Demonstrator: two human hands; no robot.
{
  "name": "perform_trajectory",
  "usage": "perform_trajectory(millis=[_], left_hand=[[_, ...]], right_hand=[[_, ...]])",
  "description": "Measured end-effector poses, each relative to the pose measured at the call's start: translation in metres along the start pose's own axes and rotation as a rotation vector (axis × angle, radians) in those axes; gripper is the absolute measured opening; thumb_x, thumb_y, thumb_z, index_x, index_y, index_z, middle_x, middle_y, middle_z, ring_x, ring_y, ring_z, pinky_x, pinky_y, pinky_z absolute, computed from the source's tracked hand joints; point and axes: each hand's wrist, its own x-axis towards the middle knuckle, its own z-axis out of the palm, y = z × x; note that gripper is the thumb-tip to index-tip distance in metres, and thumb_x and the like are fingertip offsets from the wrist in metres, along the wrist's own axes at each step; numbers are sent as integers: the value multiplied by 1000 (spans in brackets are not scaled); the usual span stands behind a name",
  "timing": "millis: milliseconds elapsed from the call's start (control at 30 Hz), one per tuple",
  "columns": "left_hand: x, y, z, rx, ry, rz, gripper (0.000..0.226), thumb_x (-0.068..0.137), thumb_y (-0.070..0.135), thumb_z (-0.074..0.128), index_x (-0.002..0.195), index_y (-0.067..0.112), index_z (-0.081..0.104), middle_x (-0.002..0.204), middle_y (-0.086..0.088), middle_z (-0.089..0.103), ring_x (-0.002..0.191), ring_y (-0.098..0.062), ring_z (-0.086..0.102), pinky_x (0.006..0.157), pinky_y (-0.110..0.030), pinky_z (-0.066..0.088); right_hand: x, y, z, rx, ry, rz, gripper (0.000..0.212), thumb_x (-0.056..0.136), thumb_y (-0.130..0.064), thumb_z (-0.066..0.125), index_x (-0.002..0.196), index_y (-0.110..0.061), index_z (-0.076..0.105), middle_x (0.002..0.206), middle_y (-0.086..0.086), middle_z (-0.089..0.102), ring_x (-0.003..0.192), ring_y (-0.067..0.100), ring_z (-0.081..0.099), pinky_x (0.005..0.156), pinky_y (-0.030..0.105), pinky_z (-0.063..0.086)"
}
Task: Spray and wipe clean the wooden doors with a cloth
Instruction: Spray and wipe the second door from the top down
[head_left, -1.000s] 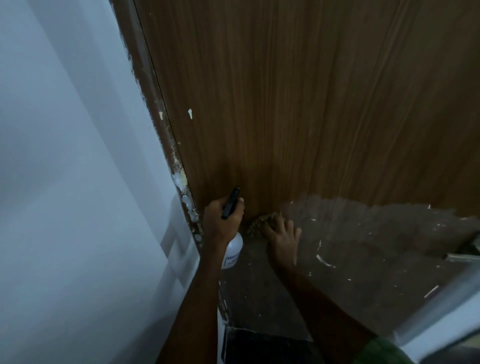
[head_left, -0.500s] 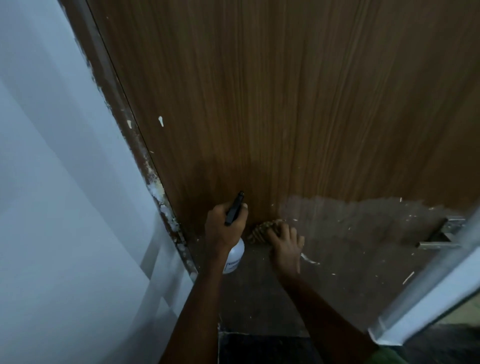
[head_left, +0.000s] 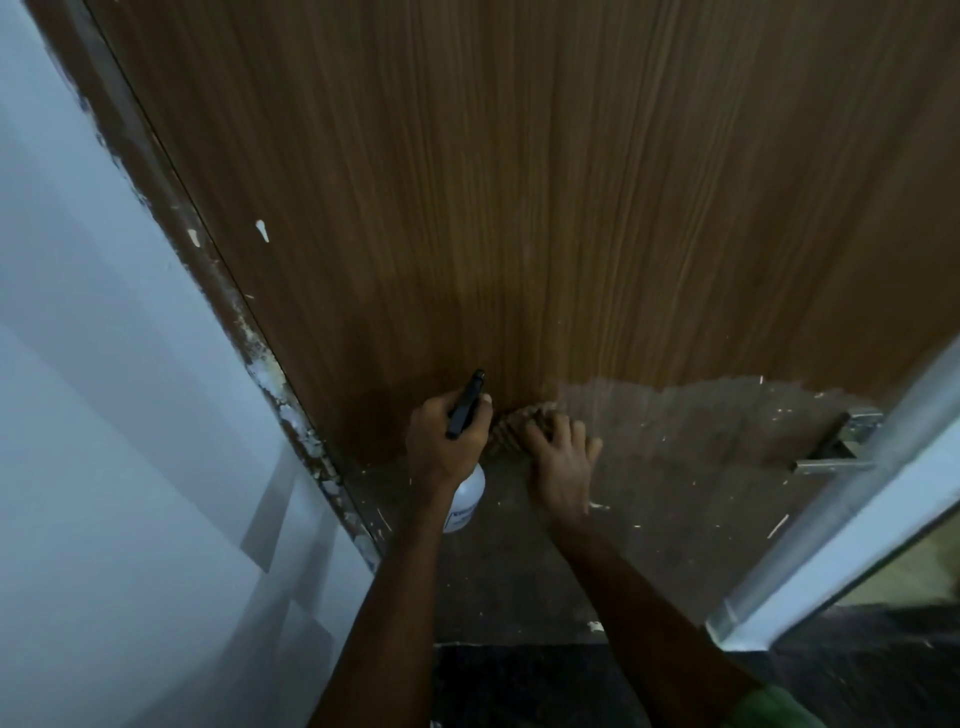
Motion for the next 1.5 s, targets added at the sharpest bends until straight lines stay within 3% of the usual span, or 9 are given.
perform_trajectory(millis=[133,333,400,500,633,867,1100,1300,1500], left_hand=[[-1,5,4,14,-1,31,44,91,54,62,82,13,75,68,2,73,62,-16,69,62,-44,59],[-5,11,13,-22,-22,25,41,94,46,64,79,8,72,65,-7,70,59,-26,68,60,-54,58],[-4,14,16,-26,7,38,45,94,50,63,77,9,72,64,-6,70,58,-25,67,59,-53,57],[-5,19,25,-6,13,67,47,93,52,61,76,10,71,63,-3,69,57,-25,67,58,-51,57],[-9,21,38,-21,-4,78,43,93,50,62,75,11,71,61,-2,67,54,-24,64,54,-49,54],[-7,26,52,-19,18,120,46,95,47,61,76,7,72,62,-5,70,56,-25,67,58,-51,56],[-17,36,76,14,68,90,42,96,46,64,75,10,72,61,-2,69,52,-23,63,53,-48,53],[-27,62,100,-39,66,66,37,97,28,67,71,3,69,58,-10,66,51,-26,62,54,-49,48],[-27,72,120,-17,81,43,45,95,42,66,72,3,68,60,-11,66,53,-30,63,53,-51,50]], right_hand=[[51,-10,-24,70,233,16,34,91,-26,61,123,-21,67,129,14,52,109,29,47,90,40,34],[-24,38,-5,-18,-127,-33,51,75,-15,83,122,-23,66,129,15,54,109,34,51,88,50,45],[-20,44,-12,-18,-134,-26,42,80,-15,78,120,-23,67,125,15,56,106,33,52,86,47,44],[19,30,-37,42,67,13,31,94,-21,54,121,-19,69,121,17,58,105,31,52,87,46,42],[59,25,-56,92,278,47,29,96,-22,60,122,-16,71,128,19,54,111,30,51,94,39,43],[-20,68,-24,17,-107,8,33,85,-12,70,118,-15,69,115,13,55,99,27,50,76,42,53],[52,66,-69,55,269,54,34,86,-7,73,119,-16,69,118,15,53,108,29,48,91,47,46],[-25,120,-45,11,-201,-32,56,73,-8,87,123,-23,65,125,13,58,115,33,53,99,53,45],[53,120,-91,33,207,9,32,90,-11,63,120,-18,70,113,17,60,105,29,51,93,48,39]])
